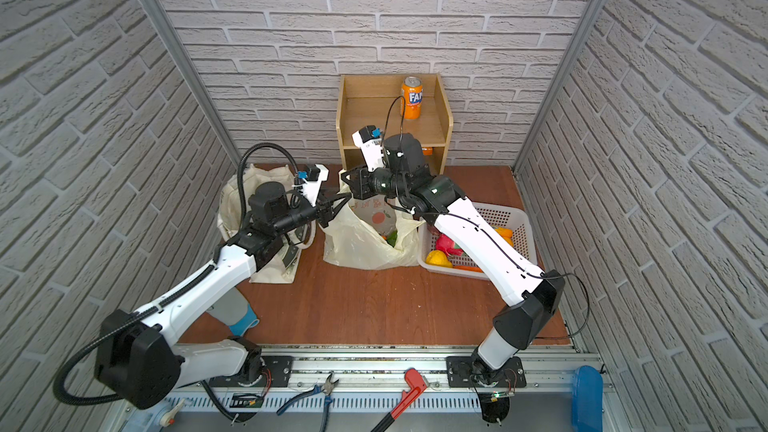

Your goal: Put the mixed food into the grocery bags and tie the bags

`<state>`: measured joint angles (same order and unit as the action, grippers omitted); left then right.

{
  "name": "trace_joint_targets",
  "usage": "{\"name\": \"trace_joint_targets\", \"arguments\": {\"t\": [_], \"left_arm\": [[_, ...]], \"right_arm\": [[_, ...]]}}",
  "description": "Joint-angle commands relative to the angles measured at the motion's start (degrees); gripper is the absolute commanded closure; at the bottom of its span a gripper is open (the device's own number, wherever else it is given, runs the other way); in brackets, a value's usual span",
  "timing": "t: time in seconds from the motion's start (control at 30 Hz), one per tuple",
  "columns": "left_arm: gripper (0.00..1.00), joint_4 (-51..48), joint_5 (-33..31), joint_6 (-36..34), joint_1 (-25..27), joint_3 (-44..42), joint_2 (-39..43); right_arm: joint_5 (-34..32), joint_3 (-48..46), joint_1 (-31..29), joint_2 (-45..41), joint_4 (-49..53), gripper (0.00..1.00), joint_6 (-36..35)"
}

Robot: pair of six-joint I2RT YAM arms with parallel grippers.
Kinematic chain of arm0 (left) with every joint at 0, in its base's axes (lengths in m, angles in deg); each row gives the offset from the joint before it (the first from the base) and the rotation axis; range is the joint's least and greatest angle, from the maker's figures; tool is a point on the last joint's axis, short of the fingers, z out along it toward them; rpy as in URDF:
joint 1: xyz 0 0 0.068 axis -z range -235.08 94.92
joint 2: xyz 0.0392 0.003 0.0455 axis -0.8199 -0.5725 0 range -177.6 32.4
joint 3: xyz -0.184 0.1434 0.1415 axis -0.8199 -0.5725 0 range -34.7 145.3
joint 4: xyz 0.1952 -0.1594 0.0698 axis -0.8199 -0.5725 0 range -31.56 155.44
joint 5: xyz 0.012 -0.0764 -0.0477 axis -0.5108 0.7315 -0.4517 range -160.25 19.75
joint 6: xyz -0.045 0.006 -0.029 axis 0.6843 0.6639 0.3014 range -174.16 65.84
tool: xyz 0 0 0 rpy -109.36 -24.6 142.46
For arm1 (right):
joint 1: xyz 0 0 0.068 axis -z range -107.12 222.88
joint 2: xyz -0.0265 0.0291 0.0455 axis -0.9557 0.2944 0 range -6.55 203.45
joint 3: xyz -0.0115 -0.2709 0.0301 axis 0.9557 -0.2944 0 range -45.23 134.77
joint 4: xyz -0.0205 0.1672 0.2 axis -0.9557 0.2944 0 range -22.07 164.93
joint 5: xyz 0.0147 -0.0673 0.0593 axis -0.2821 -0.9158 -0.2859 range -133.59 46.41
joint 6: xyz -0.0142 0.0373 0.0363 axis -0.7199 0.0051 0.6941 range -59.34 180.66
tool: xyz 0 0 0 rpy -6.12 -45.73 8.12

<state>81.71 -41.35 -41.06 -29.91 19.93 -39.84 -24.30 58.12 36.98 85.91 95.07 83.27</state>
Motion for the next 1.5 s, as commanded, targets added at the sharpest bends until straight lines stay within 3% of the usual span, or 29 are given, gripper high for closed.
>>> {"name": "trace_joint_targets", "arguments": {"t": [0.0,0.07,0.2,0.3,0.43,0.53,0.67,0.8,1.03,1.17,1.37,1.47], "left_arm": [[0.92,4.0,1.1,1.3,0.0,-0.3,-1.1],[1.0,3.8,1.9,1.5,0.0,0.2,-1.4],[1.0,2.1,4.3,1.2,-0.4,1.1,-1.7],[1.0,0.4,7.1,1.4,-0.9,2.0,-1.7],[1.0,-1.9,10.4,1.4,-1.1,3.4,-1.6],[1.0,-2.8,12.5,1.9,-1.4,4.1,-1.6],[1.0,-3.2,15.4,3.0,-2.0,5.0,-1.9],[1.0,-4.5,17.7,3.3,-2.5,6.1,-2.4],[1.0,-5.5,19.5,3.6,-2.8,6.8,-3.2],[1.0,-5.5,19.9,3.6,-2.8,6.9,-3.5],[1.0,-5.4,20.9,3.9,-3.1,7.5,-4.1],[1.0,-5.4,21.1,4.0,-3.2,7.6,-4.5]], "right_arm": [[-0.2,-0.6,-0.4,-3.1,-5.0,0.94,0.8],[-0.4,-0.4,-0.4,-3.1,-4.4,0.88,0.2],[-1.8,-0.9,1.3,-5.0,-4.0,0.47,-1.5],[-0.6,-3.6,3.6,-7.4,-6.9,0.29,-2.3],[6.4,-9.8,7.2,-10.4,-15.1,0.18,-5.9],[12.7,-12.7,9.3,-10.2,-19.7,0.16,-7.6],[19.0,-12.8,9.6,-7.6,-22.1,0.15,-8.2],[23.8,-12.4,9.4,-4.7,-26.8,0.16,-4.4],[26.0,-12.4,7.8,-1.7,-30.7,0.21,-1.1],[26.5,-12.7,7.2,-0.5,-31.7,0.29,-0.3],[27.3,-13.1,7.0,0.2,-33.0,0.52,0.8],[27.7,-13.1,7.0,0.5,-33.9,0.8,1.6]]}}
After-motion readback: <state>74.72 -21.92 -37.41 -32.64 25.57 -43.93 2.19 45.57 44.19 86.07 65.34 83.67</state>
